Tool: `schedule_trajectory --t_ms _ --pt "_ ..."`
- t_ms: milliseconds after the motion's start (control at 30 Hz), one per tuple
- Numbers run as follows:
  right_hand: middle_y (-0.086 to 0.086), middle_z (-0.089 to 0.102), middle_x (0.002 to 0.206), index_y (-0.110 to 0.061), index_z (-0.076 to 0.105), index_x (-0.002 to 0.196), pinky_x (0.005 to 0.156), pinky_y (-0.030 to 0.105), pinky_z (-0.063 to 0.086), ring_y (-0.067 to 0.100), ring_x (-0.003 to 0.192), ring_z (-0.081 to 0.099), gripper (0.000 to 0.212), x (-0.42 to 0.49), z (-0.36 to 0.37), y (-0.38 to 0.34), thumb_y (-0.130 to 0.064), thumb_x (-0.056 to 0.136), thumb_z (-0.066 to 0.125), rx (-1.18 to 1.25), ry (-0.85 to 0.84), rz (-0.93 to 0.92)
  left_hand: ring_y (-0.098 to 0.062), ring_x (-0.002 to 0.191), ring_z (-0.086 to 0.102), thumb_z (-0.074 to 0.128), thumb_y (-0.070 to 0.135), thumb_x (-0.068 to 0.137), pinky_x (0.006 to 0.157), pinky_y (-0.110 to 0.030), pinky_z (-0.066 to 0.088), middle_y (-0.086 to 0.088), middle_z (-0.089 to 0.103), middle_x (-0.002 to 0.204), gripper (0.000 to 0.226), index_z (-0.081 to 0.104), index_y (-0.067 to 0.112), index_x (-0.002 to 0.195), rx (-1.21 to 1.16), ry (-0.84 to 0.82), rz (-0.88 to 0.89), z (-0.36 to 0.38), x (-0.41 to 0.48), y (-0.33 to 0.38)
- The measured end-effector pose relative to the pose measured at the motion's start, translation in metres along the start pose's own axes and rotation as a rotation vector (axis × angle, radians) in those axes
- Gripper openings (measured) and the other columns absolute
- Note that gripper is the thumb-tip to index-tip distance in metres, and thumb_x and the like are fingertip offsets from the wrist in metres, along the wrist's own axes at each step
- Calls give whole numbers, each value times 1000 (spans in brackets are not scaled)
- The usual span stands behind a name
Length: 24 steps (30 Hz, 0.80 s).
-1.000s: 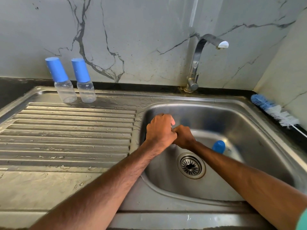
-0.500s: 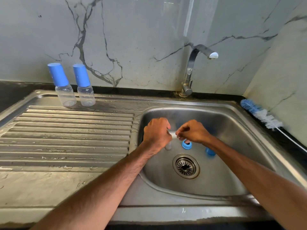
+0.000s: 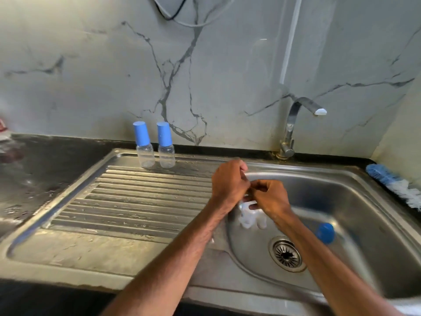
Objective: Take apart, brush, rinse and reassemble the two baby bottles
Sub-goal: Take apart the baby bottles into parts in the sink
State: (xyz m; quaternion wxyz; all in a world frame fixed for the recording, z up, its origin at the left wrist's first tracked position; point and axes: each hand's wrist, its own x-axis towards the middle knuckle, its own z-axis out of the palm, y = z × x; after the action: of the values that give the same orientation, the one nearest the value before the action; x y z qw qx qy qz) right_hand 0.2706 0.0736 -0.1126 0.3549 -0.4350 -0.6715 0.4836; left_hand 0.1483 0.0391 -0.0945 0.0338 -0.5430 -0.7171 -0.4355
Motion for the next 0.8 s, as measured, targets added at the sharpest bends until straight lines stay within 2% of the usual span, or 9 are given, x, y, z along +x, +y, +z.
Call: schedule_trajectory --t_ms 100,133,200,300,433,533,600,733,800 --pt "2 79 76 -14 78 86 56 24 60 17 70 77 11 4 34 -11 -7 94 73 69 29 -25 -10 92 60 67 3 87 71 -14 43 2 69 98 22 69 15 105 74 211 -8 -32 8 -18" --pt "3 79 78 -13 78 86 54 23 58 16 69 77 11 6 46 -15 -7 94 73 91 28 -32 -13 97 58 66 3 88 74 -15 44 1 69 101 23 67 15 108 107 277 -13 -44 11 -26" --pt "1 79 80 -14 78 87 53 23 57 12 67 76 11 10 67 -20 -9 95 72 105 30 -50 -20 108 56 64 4 89 84 -29 51 -3 66 109 25 64 13 113 168 386 -39 -64 16 -43" --pt "-9 77 77 -22 78 87 58 21 60 5 69 74 10 17 91 -28 -16 94 76 17 41 -140 -28 111 53 67 3 84 93 -41 49 -8 62 110 31 62 11 114 225 526 -102 -87 21 -67" --pt "-12 75 81 -27 78 91 75 23 62 3 76 72 10 34 117 -44 -17 91 78 -133 -22 -235 -32 107 52 69 2 77 96 -44 45 -11 60 112 38 60 9 113 247 620 -167 -106 28 -99" --pt "-12 73 89 -25 74 100 80 20 58 3 84 70 17 55 138 -56 -16 86 80 -185 -77 -307 -32 110 52 68 1 75 95 -37 39 -12 60 116 41 59 10 114 242 683 -206 -114 31 -121" --pt "-7 72 103 -17 70 114 87 26 58 11 95 69 36 73 159 -63 -20 81 84 -216 -117 -314 -32 113 52 67 -1 74 97 -33 34 -12 60 117 42 58 10 114 230 730 -253 -115 31 -135" --pt "6 58 141 -10 47 145 105 38 51 21 126 57 91 112 202 -76 -38 72 93 -266 -200 -259 -33 111 50 66 -3 71 93 -36 36 -12 60 118 46 58 9 115 181 772 -319 -110 31 -145" --pt "8 50 148 -10 37 151 99 35 48 20 128 52 106 130 222 -82 -45 69 94 -243 -242 -252 -33 109 50 64 -4 70 93 -36 36 -13 60 117 47 58 9 115 174 772 -320 -107 31 -148"
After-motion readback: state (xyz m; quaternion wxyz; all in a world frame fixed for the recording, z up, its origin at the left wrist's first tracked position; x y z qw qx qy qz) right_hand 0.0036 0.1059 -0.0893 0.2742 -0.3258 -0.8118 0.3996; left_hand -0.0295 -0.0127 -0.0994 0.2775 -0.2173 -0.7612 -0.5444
